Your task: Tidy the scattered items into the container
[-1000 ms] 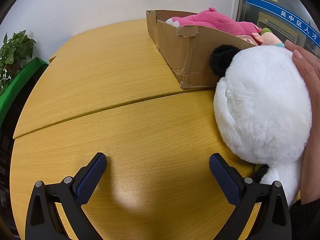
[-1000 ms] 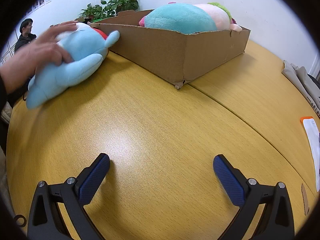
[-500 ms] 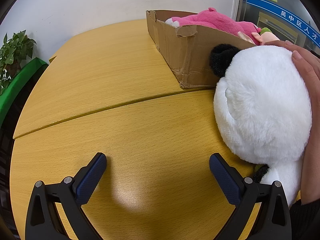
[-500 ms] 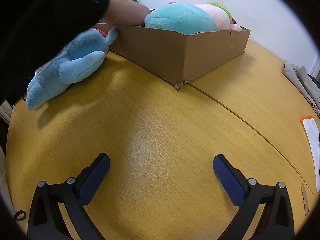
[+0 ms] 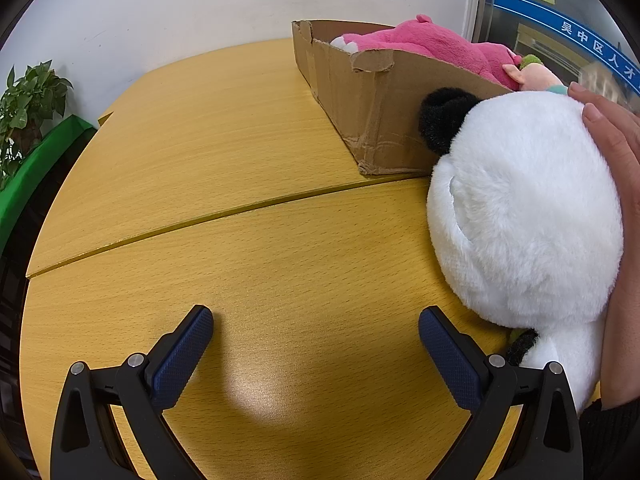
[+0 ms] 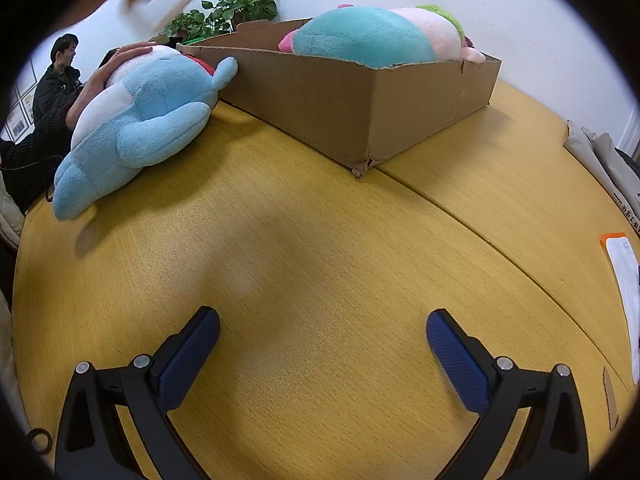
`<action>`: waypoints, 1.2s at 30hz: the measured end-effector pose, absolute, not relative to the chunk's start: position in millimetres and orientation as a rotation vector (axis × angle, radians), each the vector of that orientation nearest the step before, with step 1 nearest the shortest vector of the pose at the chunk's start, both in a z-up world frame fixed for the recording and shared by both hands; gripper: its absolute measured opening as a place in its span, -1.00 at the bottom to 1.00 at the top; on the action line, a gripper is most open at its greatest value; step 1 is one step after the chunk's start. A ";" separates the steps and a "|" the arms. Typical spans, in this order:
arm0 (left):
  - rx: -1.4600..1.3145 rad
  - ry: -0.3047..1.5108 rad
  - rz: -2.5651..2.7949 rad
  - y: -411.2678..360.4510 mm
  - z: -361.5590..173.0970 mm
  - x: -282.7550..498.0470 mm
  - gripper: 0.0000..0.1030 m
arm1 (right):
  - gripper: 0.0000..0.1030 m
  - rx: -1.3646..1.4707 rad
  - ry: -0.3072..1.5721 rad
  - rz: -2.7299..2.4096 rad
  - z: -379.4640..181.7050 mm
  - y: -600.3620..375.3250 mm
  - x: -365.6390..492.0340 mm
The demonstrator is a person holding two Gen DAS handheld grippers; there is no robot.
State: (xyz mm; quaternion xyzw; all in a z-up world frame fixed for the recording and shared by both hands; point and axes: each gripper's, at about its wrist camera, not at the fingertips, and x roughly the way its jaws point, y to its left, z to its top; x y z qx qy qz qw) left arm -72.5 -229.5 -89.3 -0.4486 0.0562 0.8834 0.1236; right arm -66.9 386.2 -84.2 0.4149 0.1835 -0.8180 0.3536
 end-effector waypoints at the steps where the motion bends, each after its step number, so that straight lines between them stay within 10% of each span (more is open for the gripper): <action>1: -1.308 0.164 2.576 -229.5 -89.3 -72.5 1.00 | 1.00 1.073 0.474 -2.115 -84.3 386.2 -66.9; 36: -1.307 0.165 2.575 -229.4 -89.0 -73.2 1.00 | 1.00 1.072 0.475 -2.114 -83.0 388.5 -68.9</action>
